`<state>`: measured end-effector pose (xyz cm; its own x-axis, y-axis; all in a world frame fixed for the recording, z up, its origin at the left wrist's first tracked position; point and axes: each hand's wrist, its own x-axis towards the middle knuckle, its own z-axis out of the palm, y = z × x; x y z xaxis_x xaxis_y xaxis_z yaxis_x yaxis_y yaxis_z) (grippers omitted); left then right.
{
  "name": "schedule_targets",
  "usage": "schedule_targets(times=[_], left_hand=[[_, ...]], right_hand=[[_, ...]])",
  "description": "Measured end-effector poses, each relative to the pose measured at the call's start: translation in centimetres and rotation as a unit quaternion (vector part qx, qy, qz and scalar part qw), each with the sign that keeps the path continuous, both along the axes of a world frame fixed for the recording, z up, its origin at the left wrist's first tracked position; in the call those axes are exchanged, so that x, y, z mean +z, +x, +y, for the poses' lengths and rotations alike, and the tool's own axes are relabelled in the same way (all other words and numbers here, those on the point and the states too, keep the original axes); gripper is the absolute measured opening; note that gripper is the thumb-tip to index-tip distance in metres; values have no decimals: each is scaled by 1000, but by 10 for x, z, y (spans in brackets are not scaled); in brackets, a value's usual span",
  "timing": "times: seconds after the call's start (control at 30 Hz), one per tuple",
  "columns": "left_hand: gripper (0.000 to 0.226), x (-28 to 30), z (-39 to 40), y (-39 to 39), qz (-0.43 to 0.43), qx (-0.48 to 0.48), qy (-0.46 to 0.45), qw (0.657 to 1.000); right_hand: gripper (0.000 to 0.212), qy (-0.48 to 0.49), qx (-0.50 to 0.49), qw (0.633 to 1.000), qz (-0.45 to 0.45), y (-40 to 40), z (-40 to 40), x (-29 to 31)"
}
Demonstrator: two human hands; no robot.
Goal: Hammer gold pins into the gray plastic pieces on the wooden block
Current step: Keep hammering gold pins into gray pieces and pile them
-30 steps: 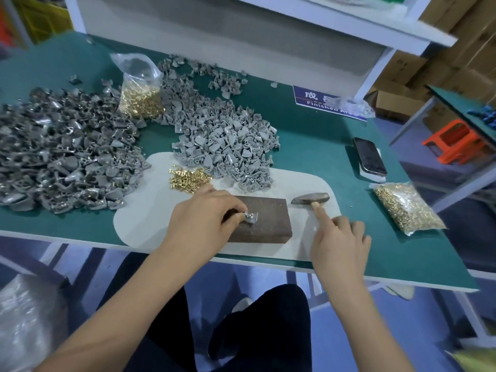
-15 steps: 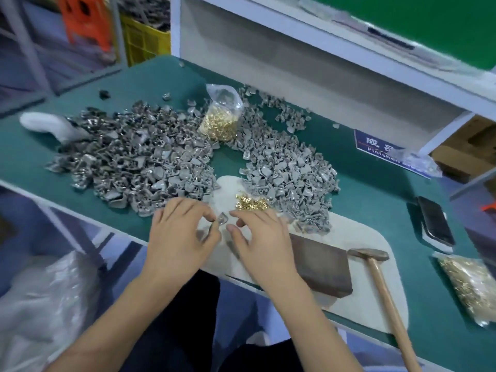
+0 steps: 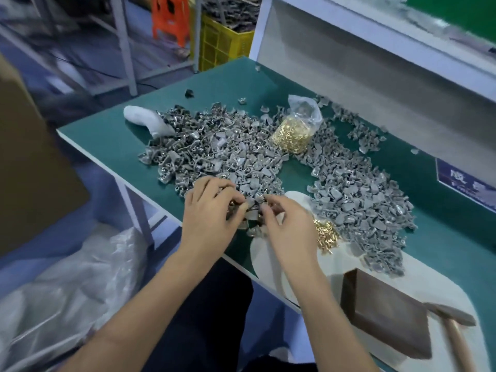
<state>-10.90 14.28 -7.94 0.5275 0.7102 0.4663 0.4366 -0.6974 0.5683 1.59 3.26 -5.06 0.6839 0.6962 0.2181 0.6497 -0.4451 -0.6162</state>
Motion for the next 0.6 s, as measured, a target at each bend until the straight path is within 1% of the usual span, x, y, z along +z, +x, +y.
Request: schedule_targets(times=[0.1, 0.13, 0.2, 0.23, 0.3, 0.37, 0.43, 0.5, 0.6], left_hand=[[5, 5, -9, -1, -23, -66, 11, 998], [3, 8, -16, -1, -23, -95, -9, 995], [2, 11, -35, 2, -2, -156, -89, 984], [3, 10, -45, 6, 14, -189, -128, 974], [8, 7, -64, 17, 47, -239, -169, 955], [7, 3, -77, 30, 69, -255, -182, 947], [10, -2, -85, 43, 88, -251, -182, 947], [14, -7, -90, 54, 103, -240, -170, 950], [20, -5, -96, 73, 119, -237, -126, 956]], right_hand=[[16, 17, -51, 998, -38, 20, -33, 18], [16, 15, -70, 996, -51, 28, -48, 24], [14, -11, -109, 992, -69, 44, -77, 32], [13, -34, -128, 989, -71, 51, -91, 33], [13, -86, -162, 981, -68, 60, -116, 31], [16, -126, -194, 971, -66, 63, -133, 24], [21, -139, -213, 965, -65, 61, -143, 15], [21, -117, -210, 968, -78, 58, -146, 7], [18, -90, -205, 970, -98, 56, -146, 3]])
